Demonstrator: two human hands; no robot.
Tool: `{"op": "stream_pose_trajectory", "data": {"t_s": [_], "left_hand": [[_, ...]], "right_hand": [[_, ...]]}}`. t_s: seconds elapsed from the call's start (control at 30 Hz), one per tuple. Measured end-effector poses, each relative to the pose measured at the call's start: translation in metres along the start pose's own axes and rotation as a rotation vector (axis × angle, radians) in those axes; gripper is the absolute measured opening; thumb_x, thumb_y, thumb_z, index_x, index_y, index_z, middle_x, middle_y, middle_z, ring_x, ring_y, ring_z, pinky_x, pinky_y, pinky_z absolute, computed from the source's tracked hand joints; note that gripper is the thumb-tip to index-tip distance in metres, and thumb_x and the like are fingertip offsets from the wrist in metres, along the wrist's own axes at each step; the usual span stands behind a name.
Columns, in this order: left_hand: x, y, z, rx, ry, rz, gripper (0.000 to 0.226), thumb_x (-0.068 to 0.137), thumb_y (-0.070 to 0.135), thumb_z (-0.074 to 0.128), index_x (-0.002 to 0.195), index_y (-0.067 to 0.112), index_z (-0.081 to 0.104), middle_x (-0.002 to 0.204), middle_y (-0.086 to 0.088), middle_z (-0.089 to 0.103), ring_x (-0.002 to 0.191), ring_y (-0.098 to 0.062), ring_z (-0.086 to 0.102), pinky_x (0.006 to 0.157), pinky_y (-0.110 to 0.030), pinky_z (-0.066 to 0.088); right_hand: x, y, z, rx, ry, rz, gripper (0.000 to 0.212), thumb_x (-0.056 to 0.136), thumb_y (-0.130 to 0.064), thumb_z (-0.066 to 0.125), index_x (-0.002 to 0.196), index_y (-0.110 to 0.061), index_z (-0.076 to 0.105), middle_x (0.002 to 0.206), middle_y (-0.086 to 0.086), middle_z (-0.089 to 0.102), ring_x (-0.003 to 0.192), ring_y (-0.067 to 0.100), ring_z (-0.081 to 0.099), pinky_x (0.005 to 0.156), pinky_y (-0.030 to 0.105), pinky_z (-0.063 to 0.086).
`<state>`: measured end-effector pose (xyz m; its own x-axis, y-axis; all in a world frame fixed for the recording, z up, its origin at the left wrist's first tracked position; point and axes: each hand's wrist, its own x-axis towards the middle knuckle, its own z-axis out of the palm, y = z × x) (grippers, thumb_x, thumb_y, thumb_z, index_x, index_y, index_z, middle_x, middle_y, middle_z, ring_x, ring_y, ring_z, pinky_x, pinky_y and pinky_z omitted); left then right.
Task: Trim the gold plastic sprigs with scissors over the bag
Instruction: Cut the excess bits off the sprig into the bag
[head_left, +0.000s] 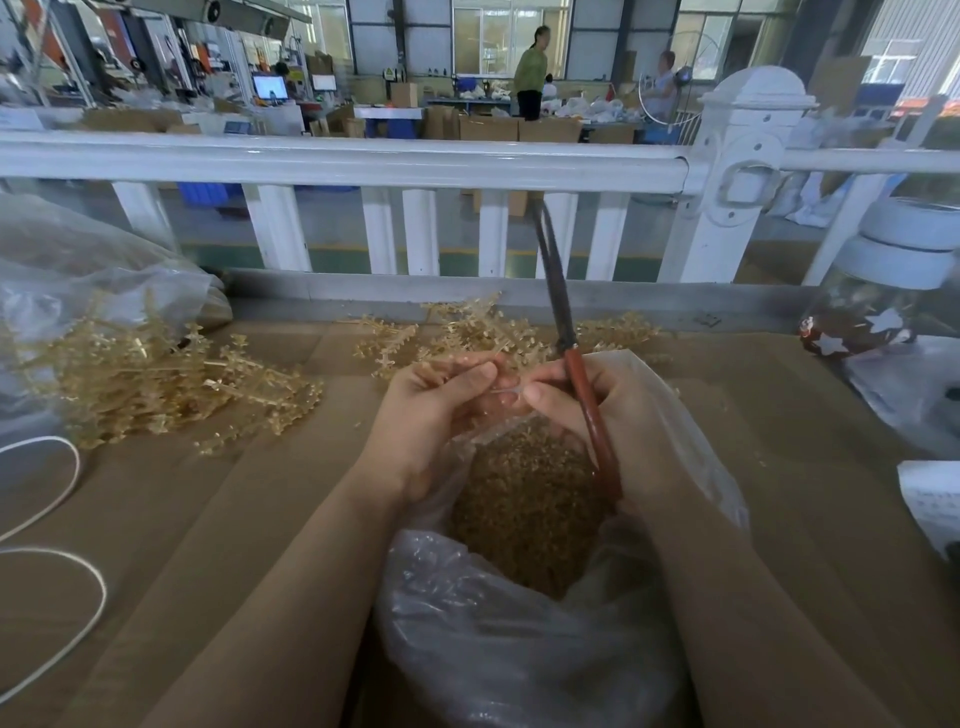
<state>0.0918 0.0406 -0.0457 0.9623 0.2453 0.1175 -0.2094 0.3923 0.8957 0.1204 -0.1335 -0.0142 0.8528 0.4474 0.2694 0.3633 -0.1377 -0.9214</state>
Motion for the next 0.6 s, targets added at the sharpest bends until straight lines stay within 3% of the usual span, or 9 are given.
{"op": "stream_pose_trajectory", "data": {"t_s": [0.07, 0.13, 0.23, 0.3, 0.4, 0.47, 0.53, 0.6], "left_hand": [[0.001, 0.002, -0.001, 0.025, 0.013, 0.002, 0.016, 0.082, 0.006, 0.067, 0.095, -0.001, 0.072, 0.085, -0.017, 0.074, 0.075, -0.026, 0.072, 0.073, -0.035, 0.059], [0.001, 0.005, 0.0, 0.01, 0.042, -0.001, 0.009, 0.082, 0.005, 0.065, 0.087, 0.002, 0.073, 0.075, -0.012, 0.073, 0.064, -0.019, 0.071, 0.058, -0.026, 0.056], [0.0, 0.008, -0.001, 0.053, 0.079, -0.002, 0.018, 0.092, 0.001, 0.057, 0.082, 0.003, 0.071, 0.068, -0.006, 0.071, 0.05, -0.012, 0.063, 0.044, -0.018, 0.045], [0.0, 0.009, -0.003, 0.142, 0.099, 0.004, 0.02, 0.093, 0.004, 0.058, 0.079, 0.007, 0.072, 0.071, -0.007, 0.07, 0.044, -0.01, 0.055, 0.039, -0.017, 0.037], [0.001, 0.009, -0.005, 0.204, 0.083, 0.01, 0.02, 0.09, 0.007, 0.061, 0.075, 0.008, 0.073, 0.079, -0.016, 0.067, 0.04, -0.01, 0.045, 0.037, -0.018, 0.031], [0.001, 0.009, -0.005, 0.22, 0.051, 0.007, 0.018, 0.089, 0.008, 0.063, 0.073, 0.008, 0.072, 0.081, -0.02, 0.064, 0.039, -0.01, 0.042, 0.036, -0.018, 0.03], [0.001, 0.008, -0.005, 0.224, 0.023, -0.002, 0.019, 0.089, 0.01, 0.064, 0.072, 0.008, 0.071, 0.08, -0.019, 0.065, 0.038, -0.009, 0.041, 0.036, -0.018, 0.029], [0.0, 0.007, -0.005, 0.236, 0.003, -0.008, 0.02, 0.089, 0.011, 0.065, 0.07, 0.008, 0.069, 0.078, -0.016, 0.068, 0.038, -0.008, 0.04, 0.035, -0.017, 0.029]], "right_hand": [[0.002, 0.003, 0.0, 0.014, 0.057, 0.015, 0.017, 0.094, -0.017, 0.067, 0.097, -0.001, 0.074, 0.062, -0.005, 0.06, 0.055, -0.001, 0.054, 0.06, 0.012, 0.046], [0.003, 0.007, 0.001, 0.039, 0.13, 0.026, 0.017, 0.092, -0.021, 0.069, 0.094, -0.005, 0.073, 0.065, -0.003, 0.064, 0.055, 0.0, 0.055, 0.059, 0.013, 0.047], [0.004, 0.011, 0.005, 0.131, 0.238, 0.072, 0.029, 0.082, -0.035, 0.075, 0.095, -0.009, 0.073, 0.071, -0.007, 0.067, 0.058, -0.002, 0.058, 0.062, 0.017, 0.046], [0.005, 0.012, 0.005, 0.143, 0.265, 0.071, 0.039, 0.074, -0.045, 0.075, 0.095, -0.012, 0.073, 0.071, -0.009, 0.068, 0.062, 0.001, 0.061, 0.067, 0.024, 0.049], [0.006, 0.012, 0.006, 0.137, 0.261, 0.09, 0.032, 0.077, -0.04, 0.078, 0.097, -0.016, 0.075, 0.084, -0.003, 0.074, 0.08, 0.013, 0.069, 0.082, 0.034, 0.055], [0.006, 0.012, 0.006, 0.07, 0.228, 0.089, 0.024, 0.083, -0.033, 0.077, 0.1, -0.017, 0.075, 0.09, -0.005, 0.074, 0.083, 0.005, 0.069, 0.082, 0.019, 0.054], [0.006, 0.01, 0.005, -0.014, 0.169, 0.073, 0.019, 0.088, -0.027, 0.074, 0.102, -0.014, 0.076, 0.091, -0.006, 0.074, 0.082, -0.007, 0.065, 0.069, 0.001, 0.044], [0.005, 0.006, 0.005, -0.059, 0.114, 0.069, 0.016, 0.091, -0.02, 0.072, 0.101, -0.009, 0.076, 0.092, 0.0, 0.074, 0.077, -0.012, 0.062, 0.065, -0.003, 0.039]]}}
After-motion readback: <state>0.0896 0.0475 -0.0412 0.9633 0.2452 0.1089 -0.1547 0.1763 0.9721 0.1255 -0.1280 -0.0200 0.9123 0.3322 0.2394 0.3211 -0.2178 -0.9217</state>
